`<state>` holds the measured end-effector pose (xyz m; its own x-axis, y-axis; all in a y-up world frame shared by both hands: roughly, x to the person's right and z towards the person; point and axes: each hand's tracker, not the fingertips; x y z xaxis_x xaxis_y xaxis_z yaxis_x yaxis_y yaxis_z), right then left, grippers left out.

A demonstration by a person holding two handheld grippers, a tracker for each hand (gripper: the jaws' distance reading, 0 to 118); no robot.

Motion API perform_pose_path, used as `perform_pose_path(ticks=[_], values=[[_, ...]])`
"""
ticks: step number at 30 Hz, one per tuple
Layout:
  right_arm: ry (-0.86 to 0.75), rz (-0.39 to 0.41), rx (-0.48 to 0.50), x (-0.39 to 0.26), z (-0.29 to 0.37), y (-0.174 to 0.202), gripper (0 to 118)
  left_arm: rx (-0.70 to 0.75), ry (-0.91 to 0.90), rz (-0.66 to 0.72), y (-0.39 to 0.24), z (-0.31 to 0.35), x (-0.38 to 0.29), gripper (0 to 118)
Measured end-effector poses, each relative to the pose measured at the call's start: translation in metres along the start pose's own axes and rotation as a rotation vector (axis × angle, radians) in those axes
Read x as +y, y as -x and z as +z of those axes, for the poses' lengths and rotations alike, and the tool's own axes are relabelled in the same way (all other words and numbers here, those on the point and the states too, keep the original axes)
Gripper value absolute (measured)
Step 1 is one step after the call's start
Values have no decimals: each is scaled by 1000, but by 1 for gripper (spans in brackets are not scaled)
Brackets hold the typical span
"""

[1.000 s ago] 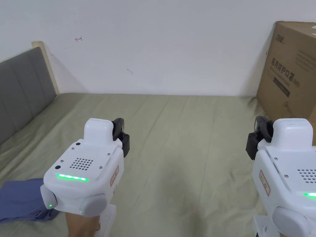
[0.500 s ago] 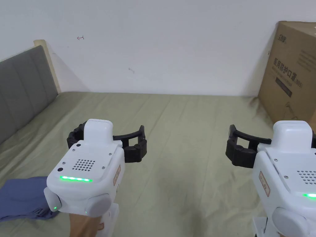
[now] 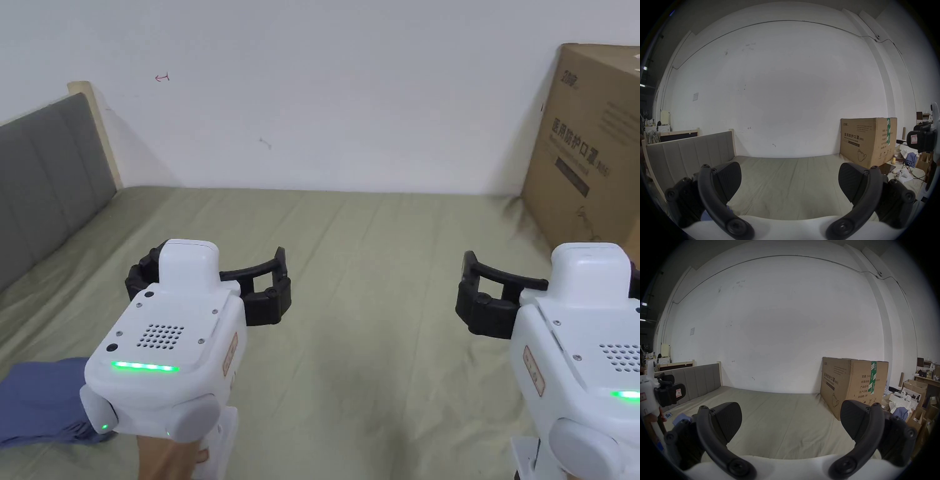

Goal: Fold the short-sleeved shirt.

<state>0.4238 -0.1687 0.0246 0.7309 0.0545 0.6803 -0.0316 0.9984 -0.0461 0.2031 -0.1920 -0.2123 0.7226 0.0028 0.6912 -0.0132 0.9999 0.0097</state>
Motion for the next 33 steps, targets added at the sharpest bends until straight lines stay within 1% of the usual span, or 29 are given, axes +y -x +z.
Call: perform_pose_path(ticks=[8, 33], values=[[-11, -11, 4, 2, 1, 0, 118, 4, 4, -4, 1, 1, -1, 117], [-11, -7, 10, 4, -2, 0, 118, -2, 8, -7, 2, -1, 0, 117]])
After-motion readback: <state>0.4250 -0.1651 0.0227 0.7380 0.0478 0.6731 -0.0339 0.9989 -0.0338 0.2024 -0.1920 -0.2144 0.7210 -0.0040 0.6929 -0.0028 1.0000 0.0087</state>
